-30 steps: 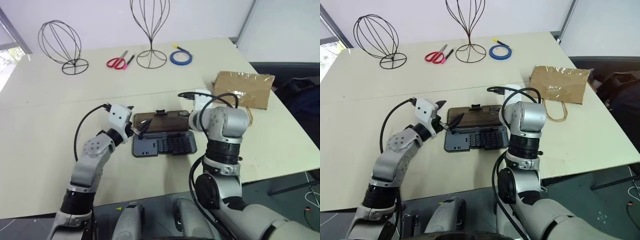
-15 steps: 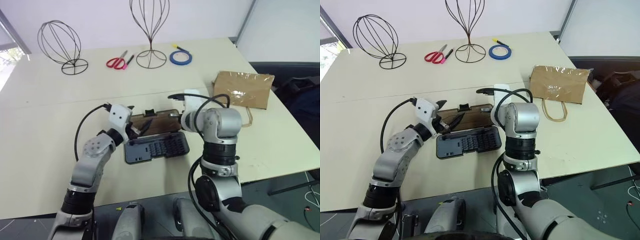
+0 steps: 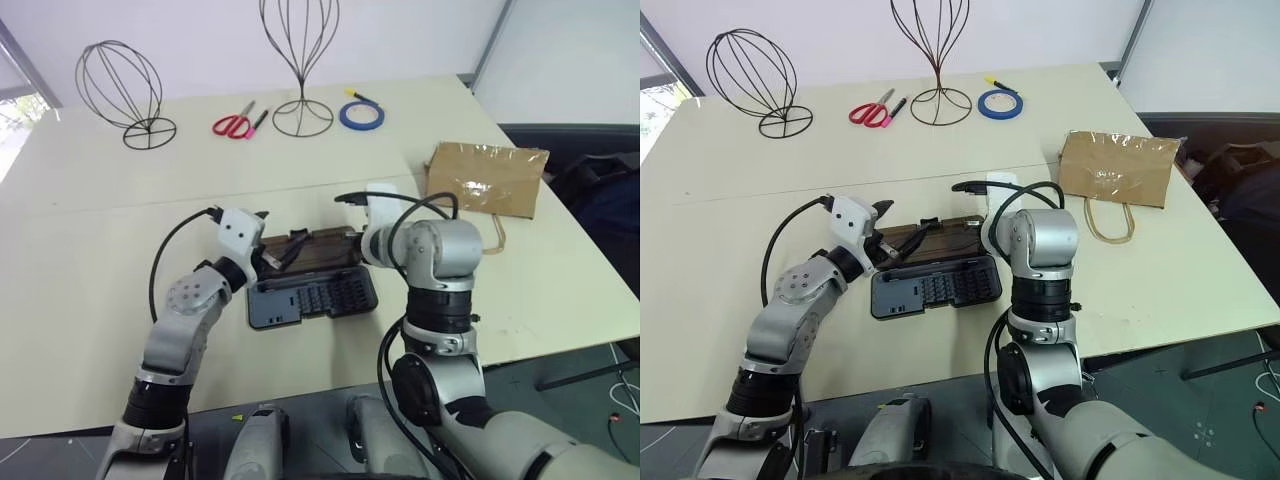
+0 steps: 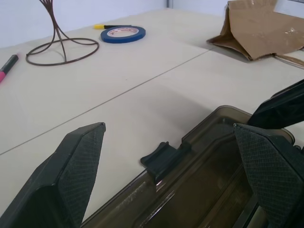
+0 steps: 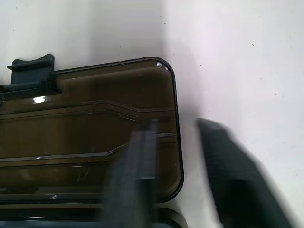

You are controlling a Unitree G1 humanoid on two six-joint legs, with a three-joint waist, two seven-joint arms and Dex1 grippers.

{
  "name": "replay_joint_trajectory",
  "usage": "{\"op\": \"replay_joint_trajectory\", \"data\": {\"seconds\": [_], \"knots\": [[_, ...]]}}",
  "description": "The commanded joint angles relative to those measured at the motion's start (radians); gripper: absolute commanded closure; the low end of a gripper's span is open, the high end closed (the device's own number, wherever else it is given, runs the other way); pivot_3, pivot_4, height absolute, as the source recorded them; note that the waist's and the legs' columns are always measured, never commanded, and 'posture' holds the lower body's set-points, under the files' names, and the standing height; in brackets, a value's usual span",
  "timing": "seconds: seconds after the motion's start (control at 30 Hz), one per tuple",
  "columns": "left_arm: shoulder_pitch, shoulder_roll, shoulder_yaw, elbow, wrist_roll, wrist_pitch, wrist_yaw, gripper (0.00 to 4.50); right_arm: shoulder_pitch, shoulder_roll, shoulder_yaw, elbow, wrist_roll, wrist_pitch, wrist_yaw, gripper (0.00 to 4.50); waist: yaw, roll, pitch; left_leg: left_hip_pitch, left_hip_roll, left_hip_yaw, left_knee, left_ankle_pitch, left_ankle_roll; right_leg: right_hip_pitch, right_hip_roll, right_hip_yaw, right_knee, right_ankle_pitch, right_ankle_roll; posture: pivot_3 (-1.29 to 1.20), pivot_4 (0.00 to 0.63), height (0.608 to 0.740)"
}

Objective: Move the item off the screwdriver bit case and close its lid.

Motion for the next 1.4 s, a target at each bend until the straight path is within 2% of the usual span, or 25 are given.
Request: {"op": "replay_joint_trajectory", "data": {"seconds": [0.03, 0.1, 0.23, 0.4, 0.57, 0.7, 0.97, 1.3, 1.4], "knots": [[-0.013, -0.001, 0.004, -0.013, 0.002, -0.018, 0.001, 0.00, -0.011, -0.010, 0.002, -0.005, 0.009, 0.007, 0.002, 1.05, 0.000, 0.000, 0.000, 0.000, 0.000, 0.000, 0.000, 0.000, 0.000, 0.000, 0.000, 0.000, 0.000, 0.000, 0.000, 0.00, 0.150, 0.740], [-0.014, 0.000, 0.005, -0.015, 0.001, -0.017, -0.001, 0.00, -0.013, -0.021, 0.002, -0.005, 0.008, 0.007, 0.005, 0.04, 0.000, 0.000, 0.000, 0.000, 0.000, 0.000, 0.000, 0.000, 0.000, 0.000, 0.000, 0.000, 0.000, 0.000, 0.000, 0.00, 0.150, 0.740], [-0.012, 0.010, 0.026, -0.057, -0.025, 0.014, -0.005, 0.00, -0.015, -0.080, 0.004, -0.033, 0.040, -0.031, 0.062, 0.04, 0.001, 0.000, 0.000, 0.000, 0.000, 0.000, 0.000, 0.000, 0.000, 0.000, 0.000, 0.000, 0.000, 0.000, 0.000, 0.00, 0.150, 0.740], [-0.006, 0.043, 0.095, -0.184, -0.119, 0.127, -0.011, 0.00, 0.004, -0.189, 0.051, -0.056, 0.116, -0.205, 0.207, 0.04, -0.001, 0.000, 0.000, 0.000, 0.000, 0.000, 0.000, 0.000, 0.000, 0.000, 0.000, 0.000, 0.000, 0.000, 0.000, 0.00, 0.150, 0.740], [0.022, 0.096, 0.139, -0.297, -0.205, 0.238, -0.023, 0.00, 0.008, -0.245, 0.072, -0.030, 0.165, -0.333, 0.292, 0.04, -0.002, 0.000, 0.000, 0.000, 0.000, 0.000, 0.000, 0.000, 0.000, 0.000, 0.001, 0.000, 0.000, 0.000, 0.000, 0.00, 0.150, 0.740], [0.067, 0.146, 0.174, -0.378, -0.274, 0.314, -0.033, 0.00, 0.006, -0.273, 0.100, 0.025, 0.159, -0.411, 0.305, 0.04, -0.001, 0.000, 0.000, 0.000, 0.000, 0.000, 0.000, 0.000, 0.000, 0.000, 0.000, 0.000, 0.000, 0.000, 0.000, 0.00, 0.150, 0.740], [0.178, 0.237, 0.256, -0.452, -0.385, 0.394, -0.070, 0.00, 0.015, -0.259, 0.155, 0.088, 0.163, -0.520, 0.307, 0.04, -0.001, 0.000, 0.001, 0.000, 0.000, 0.000, 0.000, 0.000, 0.000, 0.000, 0.000, 0.000, -0.001, 0.000, 0.000, 0.00, 0.150, 0.740], [0.255, 0.323, 0.284, -0.458, -0.405, 0.361, -0.117, 0.00, 0.009, -0.222, 0.185, 0.121, 0.170, -0.563, 0.305, 0.04, 0.000, 0.000, 0.001, 0.000, 0.000, 0.000, 0.000, 0.000, 0.000, 0.000, 0.000, 0.000, -0.001, -0.001, -0.002, 0.00, 0.150, 0.740], [0.261, 0.327, 0.291, -0.455, -0.408, 0.344, -0.123, 0.85, -0.002, -0.208, 0.194, 0.124, 0.177, -0.569, 0.311, 0.00, 0.000, 0.001, 0.001, 0.000, 0.000, 0.000, 0.000, 0.000, 0.000, 0.000, 0.000, 0.000, -0.001, -0.002, -0.002, 0.00, 0.150, 0.740]]}}
